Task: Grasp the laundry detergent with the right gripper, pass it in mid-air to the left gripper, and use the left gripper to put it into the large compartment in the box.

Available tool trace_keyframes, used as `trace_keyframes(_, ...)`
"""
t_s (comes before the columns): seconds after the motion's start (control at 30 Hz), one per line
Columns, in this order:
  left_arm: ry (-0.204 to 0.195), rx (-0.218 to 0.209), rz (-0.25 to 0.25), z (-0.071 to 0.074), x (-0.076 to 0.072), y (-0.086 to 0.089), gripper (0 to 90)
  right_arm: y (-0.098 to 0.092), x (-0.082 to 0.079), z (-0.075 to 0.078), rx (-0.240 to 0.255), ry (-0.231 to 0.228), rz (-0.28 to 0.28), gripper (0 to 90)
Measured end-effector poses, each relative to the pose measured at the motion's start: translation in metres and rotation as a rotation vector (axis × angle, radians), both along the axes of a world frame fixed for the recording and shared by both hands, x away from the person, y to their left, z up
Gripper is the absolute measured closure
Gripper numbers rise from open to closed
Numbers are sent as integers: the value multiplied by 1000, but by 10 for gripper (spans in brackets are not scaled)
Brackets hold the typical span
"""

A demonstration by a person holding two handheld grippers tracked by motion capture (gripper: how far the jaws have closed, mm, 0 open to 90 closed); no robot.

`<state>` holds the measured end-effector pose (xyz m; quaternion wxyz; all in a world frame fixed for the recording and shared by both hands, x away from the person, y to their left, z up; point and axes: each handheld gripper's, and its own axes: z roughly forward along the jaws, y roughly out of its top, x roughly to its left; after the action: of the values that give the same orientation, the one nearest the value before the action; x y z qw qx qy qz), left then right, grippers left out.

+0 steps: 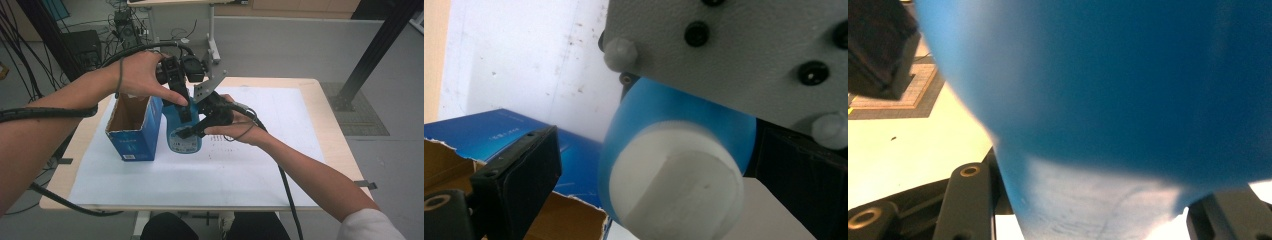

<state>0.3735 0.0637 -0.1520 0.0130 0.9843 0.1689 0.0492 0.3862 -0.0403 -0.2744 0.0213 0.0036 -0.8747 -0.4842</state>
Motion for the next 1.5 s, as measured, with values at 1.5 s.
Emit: trace_keyframes(1.5,22,-10,-15,-8,2,-3,48,-1,-1,4,26,-8,7,439)
